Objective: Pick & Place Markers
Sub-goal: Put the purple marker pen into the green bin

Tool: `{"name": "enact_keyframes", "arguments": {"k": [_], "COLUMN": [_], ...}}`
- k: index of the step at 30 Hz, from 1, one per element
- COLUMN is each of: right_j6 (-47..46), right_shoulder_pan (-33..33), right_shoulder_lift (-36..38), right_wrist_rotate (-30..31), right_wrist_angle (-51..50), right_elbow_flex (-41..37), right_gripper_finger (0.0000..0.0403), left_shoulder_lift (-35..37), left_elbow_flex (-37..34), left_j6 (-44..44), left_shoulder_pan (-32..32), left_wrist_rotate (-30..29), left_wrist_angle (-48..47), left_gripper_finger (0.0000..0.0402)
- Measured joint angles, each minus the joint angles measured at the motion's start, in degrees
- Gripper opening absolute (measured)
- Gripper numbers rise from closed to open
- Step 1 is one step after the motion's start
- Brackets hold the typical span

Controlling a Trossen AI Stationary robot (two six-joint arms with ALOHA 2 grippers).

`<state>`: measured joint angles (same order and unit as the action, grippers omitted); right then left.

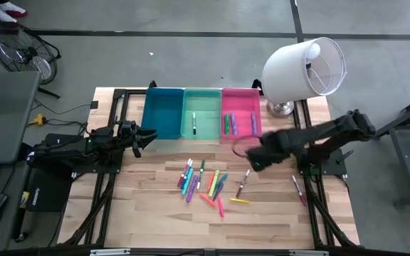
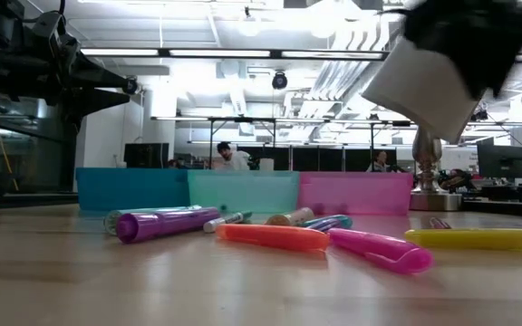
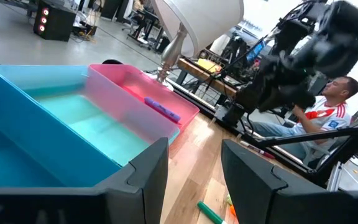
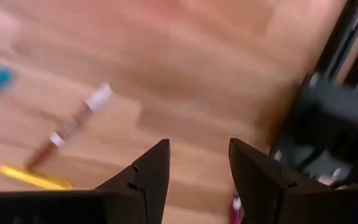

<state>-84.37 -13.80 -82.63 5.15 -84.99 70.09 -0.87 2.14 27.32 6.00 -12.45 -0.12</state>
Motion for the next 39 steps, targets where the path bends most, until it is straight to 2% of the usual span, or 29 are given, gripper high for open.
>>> {"name": "enact_keyframes", "arguments": {"k": [8, 14, 23, 39], "right_j6": [-19.3, -23.8, -26.1, -28.3], "right_shoulder_pan": [-15.5, -22.1, -24.3, -24.6], "right_shoulder_lift": [8.7, 10.1, 10.1, 10.3], "right_wrist_rotate": [-11.8, -19.4, -21.5, -22.2], "right_wrist_angle": [13.0, 16.0, 21.3, 37.8], "right_elbow_flex": [-21.0, -28.6, -34.4, -44.2], "right_gripper_finger": [0.0154, 0.0154, 0.0154, 0.0154], "left_shoulder_lift": [0.0, 0.0, 0.0, 0.0], "left_elbow_flex": [0.0, 0.0, 0.0, 0.0], "left_j6": [0.0, 0.0, 0.0, 0.0], "left_shoulder_pan": [0.0, 0.0, 0.0, 0.0], "left_wrist_rotate": [0.0, 0.0, 0.0, 0.0], "left_wrist_angle": [0.0, 0.0, 0.0, 0.0], "left_gripper_finger": [0.0147, 0.0147, 0.0147, 0.0147]}}
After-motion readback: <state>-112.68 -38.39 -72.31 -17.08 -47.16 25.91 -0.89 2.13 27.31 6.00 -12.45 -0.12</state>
